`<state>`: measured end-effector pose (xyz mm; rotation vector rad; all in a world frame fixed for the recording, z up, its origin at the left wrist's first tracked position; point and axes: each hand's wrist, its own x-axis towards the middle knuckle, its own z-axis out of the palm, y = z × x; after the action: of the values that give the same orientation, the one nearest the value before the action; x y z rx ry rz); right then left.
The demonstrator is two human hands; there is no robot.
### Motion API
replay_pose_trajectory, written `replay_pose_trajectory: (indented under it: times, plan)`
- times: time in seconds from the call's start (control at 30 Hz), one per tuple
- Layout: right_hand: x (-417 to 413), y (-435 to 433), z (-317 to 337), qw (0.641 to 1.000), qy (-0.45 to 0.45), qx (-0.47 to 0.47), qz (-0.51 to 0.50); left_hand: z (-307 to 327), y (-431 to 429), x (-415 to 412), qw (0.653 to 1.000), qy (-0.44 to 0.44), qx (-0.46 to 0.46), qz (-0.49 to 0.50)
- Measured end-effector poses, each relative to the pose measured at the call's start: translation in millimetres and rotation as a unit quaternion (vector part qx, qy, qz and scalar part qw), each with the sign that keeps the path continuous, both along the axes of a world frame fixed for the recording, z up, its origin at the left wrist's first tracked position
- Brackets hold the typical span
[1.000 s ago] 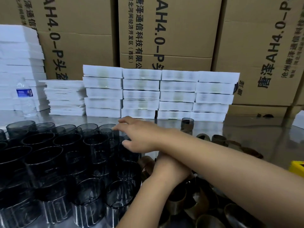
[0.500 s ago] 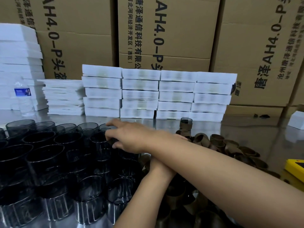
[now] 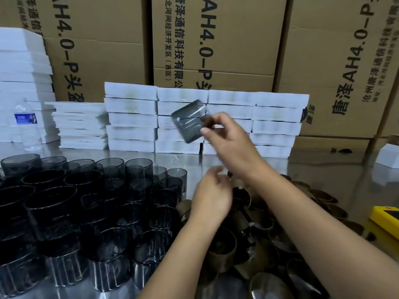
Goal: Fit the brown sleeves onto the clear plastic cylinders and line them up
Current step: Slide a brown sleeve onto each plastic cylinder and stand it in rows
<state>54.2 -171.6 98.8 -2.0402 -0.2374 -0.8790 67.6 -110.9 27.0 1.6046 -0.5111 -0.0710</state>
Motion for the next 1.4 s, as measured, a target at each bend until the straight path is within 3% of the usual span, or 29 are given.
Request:
replay_pose_trajectory:
  times: [0.07, 0.17, 0.3, 0.4, 0.47, 0.57, 0.63, 0.73, 0.83, 0.9, 1.03, 1.2, 1.3, 1.4]
  plan:
    - [-6, -14, 7, 0.989, 0.031, 0.138, 0.046, 6, 0, -3, 0.996, 0.051, -0.066, 0.022]
    - [-13, -35, 12, 0.939, 0.097, 0.294, 0.15, 12, 0, -7, 0.979, 0.119, -0.167, -0.006]
    - [-14, -52, 4, 0.887, 0.238, 0.321, 0.231, 15, 5, -8, 0.958, 0.13, -0.252, -0.035]
    - [-9, -58, -5, 0.875, 0.287, 0.293, 0.258, 16, 6, -7, 0.942, 0.158, -0.293, -0.048]
    - [-1, -65, -11, 0.894, 0.288, 0.263, 0.219, 18, 8, -6, 0.923, 0.198, -0.328, -0.038]
    - [23, -87, -24, 0.954, 0.261, 0.144, 0.011, 20, 11, -5, 0.889, 0.235, -0.392, -0.02]
    - [41, -105, -34, 0.961, 0.243, 0.01, -0.133, 20, 13, -4, 0.888, 0.225, -0.402, 0.006]
    - [66, -134, -49, 0.924, 0.267, -0.165, -0.22, 20, 14, -1, 0.889, 0.222, -0.401, 0.021]
    - [83, -149, -61, 0.845, 0.375, -0.275, -0.265, 18, 13, 3, 0.89, 0.223, -0.398, 0.026]
    - [91, -145, -62, 0.813, 0.424, -0.291, -0.272, 17, 12, 4, 0.894, 0.218, -0.39, 0.03]
    - [101, -133, -66, 0.785, 0.488, -0.28, -0.26, 16, 12, 5, 0.898, 0.215, -0.381, 0.034]
    - [105, -134, -74, 0.764, 0.506, -0.289, -0.279, 16, 11, 3, 0.911, 0.199, -0.36, 0.03]
    - [104, -132, -68, 0.786, 0.448, -0.296, -0.305, 15, 10, 3, 0.919, 0.185, -0.348, 0.031]
    - [98, -129, -52, 0.837, 0.363, -0.256, -0.318, 13, 9, 3, 0.918, 0.187, -0.35, 0.019]
